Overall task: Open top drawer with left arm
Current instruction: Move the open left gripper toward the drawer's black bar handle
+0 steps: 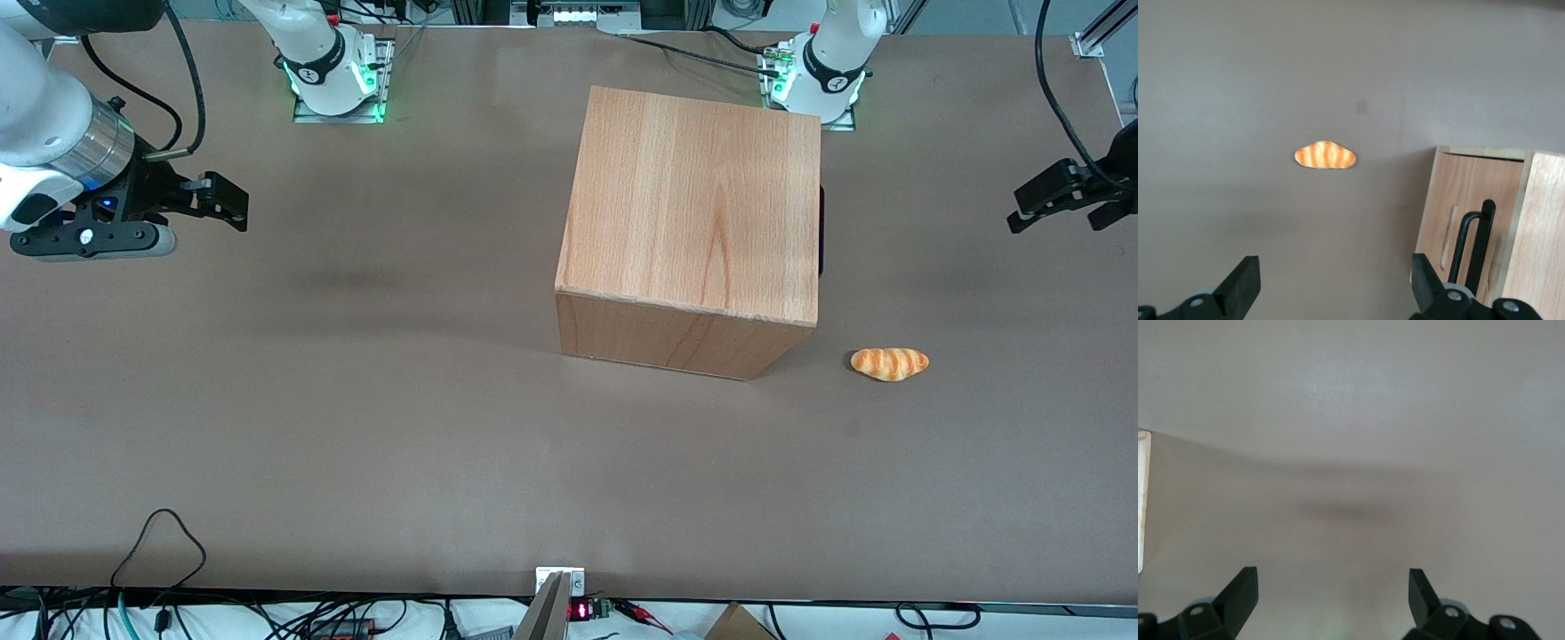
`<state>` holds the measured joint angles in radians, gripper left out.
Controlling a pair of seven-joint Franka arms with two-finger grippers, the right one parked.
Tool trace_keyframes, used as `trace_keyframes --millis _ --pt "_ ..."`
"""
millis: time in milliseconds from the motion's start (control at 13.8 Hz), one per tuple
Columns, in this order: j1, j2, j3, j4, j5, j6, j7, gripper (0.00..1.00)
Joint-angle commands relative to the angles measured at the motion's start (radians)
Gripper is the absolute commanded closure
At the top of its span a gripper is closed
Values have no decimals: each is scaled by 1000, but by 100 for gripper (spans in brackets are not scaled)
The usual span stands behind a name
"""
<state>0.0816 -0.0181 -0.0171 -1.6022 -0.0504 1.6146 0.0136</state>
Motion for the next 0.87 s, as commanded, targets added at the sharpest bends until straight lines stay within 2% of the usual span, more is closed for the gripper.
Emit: trace_keyframes --millis 0,145,800 --pt "12 -8 -1 -67 -61 22 69 0" --pt "10 -8 -12 -134 -114 66 78 0" --pt "-2 -11 -84 -386 -232 289 80 0"
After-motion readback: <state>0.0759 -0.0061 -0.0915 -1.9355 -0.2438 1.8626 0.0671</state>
